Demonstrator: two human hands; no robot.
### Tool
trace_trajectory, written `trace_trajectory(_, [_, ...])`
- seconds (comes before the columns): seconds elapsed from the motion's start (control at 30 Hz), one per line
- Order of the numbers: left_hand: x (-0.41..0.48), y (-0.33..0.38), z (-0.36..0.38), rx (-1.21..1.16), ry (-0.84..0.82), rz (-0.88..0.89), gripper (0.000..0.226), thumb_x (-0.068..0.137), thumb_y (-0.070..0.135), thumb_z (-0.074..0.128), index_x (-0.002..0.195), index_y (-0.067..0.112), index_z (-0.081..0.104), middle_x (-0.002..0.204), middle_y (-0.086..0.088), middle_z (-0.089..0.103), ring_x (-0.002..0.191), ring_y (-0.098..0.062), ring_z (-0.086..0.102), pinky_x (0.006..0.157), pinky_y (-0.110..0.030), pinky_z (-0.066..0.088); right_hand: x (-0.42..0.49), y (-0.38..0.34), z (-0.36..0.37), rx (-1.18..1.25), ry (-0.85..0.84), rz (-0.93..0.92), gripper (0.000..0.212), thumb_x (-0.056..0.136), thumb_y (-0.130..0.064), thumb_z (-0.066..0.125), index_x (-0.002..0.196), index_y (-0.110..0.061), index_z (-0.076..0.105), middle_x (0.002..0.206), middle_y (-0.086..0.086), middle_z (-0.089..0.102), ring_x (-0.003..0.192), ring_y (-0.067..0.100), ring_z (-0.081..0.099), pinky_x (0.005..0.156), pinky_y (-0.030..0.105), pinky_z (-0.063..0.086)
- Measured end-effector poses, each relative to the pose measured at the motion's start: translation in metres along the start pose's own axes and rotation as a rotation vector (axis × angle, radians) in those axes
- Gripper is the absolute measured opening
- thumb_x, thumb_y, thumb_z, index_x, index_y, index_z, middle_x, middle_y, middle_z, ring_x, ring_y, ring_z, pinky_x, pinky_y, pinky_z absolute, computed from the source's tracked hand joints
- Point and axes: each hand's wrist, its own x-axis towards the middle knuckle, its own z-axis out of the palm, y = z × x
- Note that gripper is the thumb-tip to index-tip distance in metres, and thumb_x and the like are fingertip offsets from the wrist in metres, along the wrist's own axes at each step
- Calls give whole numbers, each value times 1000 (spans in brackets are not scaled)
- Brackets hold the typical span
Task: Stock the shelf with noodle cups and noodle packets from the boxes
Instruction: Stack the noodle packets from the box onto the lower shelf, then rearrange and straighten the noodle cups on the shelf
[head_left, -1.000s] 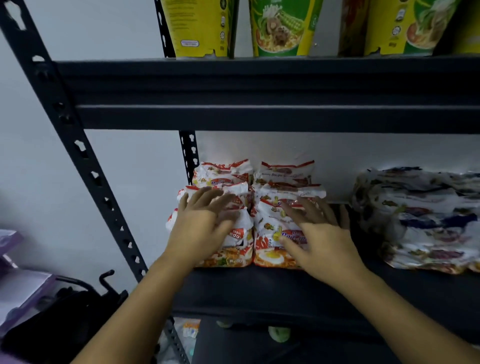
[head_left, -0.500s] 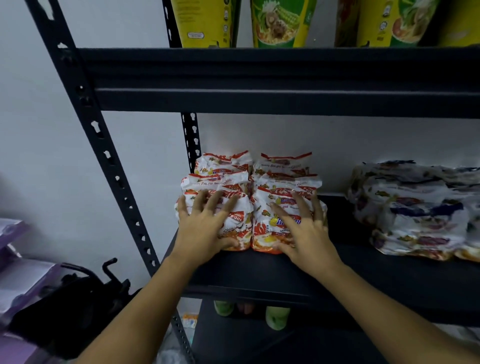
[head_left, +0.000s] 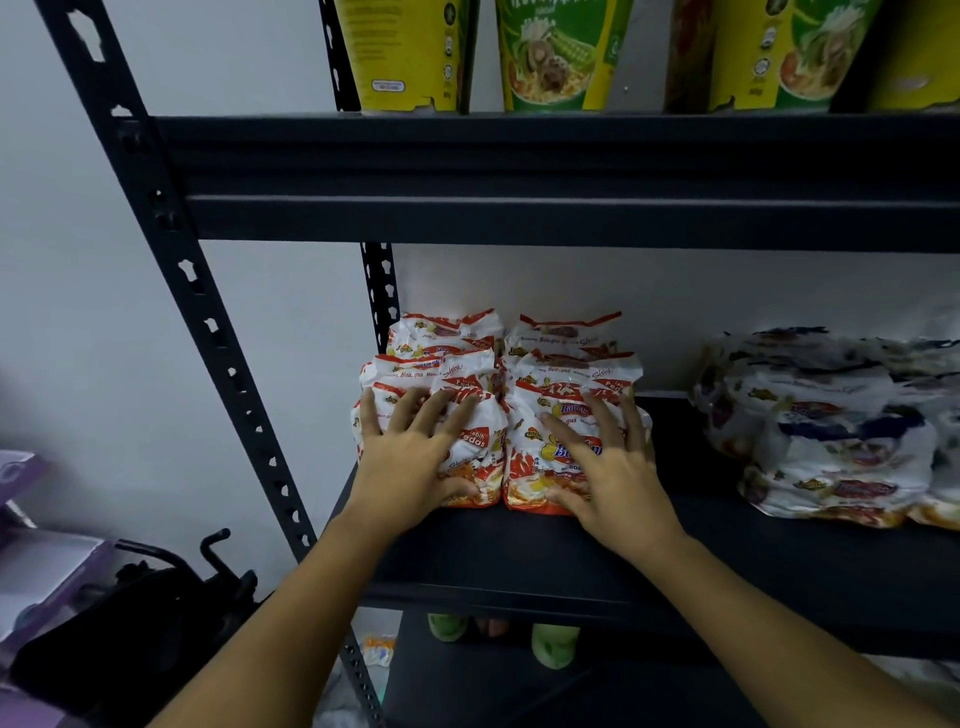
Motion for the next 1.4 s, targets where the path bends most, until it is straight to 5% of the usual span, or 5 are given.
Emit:
trace_trajectory(0.47, [-51,42,-23,-285,420,203,51,99,40,67,138,7,63,141,-14,60,139,-34,50,117,-59,33,-46,5,-19,-10,162,-14,78,93,-67,52,160,-42,21,168,9,14,155,40,4,118,70,15])
trace_trajectory(0.77, [-73,131,-3,-441,201,30,41,101,42,57,114,8,74,115,-5,70,108,-24,65,88,-41,58,-106,49,-1,115,-34,170,85,96,-69,40,160,-15,22,166,6,24,155,24,13,126,52,14])
trace_trajectory(0.93, [-73,162,3,-365,-168,-260,68,102,60,41,146,10,52,156,-10,46,150,-29,34,125,-42,25,-114,55,2,69,-354,152,85,99,-70,18,163,-14,12,171,0,0,157,16,-8,126,50,-4])
trace_trajectory(1.17, [-75,168,7,-228,-334,-286,95,92,69,-7,163,13,21,170,-6,19,159,-21,5,129,-45,0,-119,56,5,6,-375,106,81,102,-64,5,163,-11,2,171,4,-2,157,17,-9,126,49,-9])
trace_trajectory(1.4, [-69,168,-9,-319,-407,-321,75,106,62,22,163,14,22,171,-6,16,159,-21,3,129,-41,1,-118,58,1,63,-391,95,77,104,-61,10,163,-12,7,171,4,1,157,17,-7,126,49,-9])
